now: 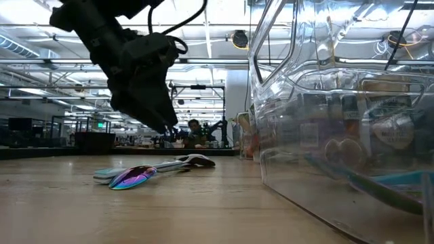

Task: Pick & Place Food Item
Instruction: Put the light blue spoon into the bottom transparent bin

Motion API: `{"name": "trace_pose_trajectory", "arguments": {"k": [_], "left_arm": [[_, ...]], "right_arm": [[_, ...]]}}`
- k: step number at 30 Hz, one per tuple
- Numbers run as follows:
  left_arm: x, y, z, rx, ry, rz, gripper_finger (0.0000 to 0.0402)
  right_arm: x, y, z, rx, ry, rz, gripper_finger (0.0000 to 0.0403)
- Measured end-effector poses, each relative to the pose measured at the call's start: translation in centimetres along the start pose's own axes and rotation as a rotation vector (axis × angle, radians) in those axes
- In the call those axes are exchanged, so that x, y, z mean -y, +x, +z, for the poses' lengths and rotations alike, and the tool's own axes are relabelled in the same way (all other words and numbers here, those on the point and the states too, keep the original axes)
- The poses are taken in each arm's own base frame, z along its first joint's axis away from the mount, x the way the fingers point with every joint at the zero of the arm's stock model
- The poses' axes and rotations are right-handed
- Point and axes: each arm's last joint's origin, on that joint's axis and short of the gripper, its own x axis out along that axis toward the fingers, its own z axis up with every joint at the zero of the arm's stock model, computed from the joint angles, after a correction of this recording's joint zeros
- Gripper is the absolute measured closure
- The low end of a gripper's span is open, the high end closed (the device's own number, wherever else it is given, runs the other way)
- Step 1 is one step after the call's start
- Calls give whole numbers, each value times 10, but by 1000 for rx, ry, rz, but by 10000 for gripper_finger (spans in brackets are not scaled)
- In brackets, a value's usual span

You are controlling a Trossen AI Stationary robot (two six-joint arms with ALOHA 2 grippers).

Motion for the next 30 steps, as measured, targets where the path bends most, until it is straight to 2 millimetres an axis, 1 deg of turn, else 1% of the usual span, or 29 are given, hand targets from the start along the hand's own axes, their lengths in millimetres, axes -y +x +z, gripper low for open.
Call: {"name": "trace_pose_trajectory", "arguments": {"k": [3, 6, 9, 11, 14, 18, 21, 24, 30], "left_arm": [[5, 0, 6, -8, 32, 7, 147], [10, 2, 11, -11, 103, 9, 147], [11, 7, 10, -31, 126, 31, 147], [8, 13, 8, -51, 112, 52, 147], [-1, 22, 4, -107, 84, 113, 147], [-14, 30, 6, -137, 37, 174, 147], [-19, 34, 9, -136, 10, 185, 147], [-21, 35, 12, -121, -40, 182, 147], [-21, 37, 9, -147, -99, 174, 147]], "right_arm": [[0, -1, 0, 2, 1, -1, 204], [0, -1, -1, 0, 0, 0, 206], [0, -1, -1, 0, 0, 0, 206], [0, -1, -1, -1, -1, 1, 207], [0, -1, -1, -2, -1, 1, 208], [0, -1, -1, -2, -1, 1, 209], [0, -1, -1, -1, -1, 1, 209], [0, -1, -1, -1, -4, 1, 211], [0, -1, -1, -1, -7, 1, 213]]}}
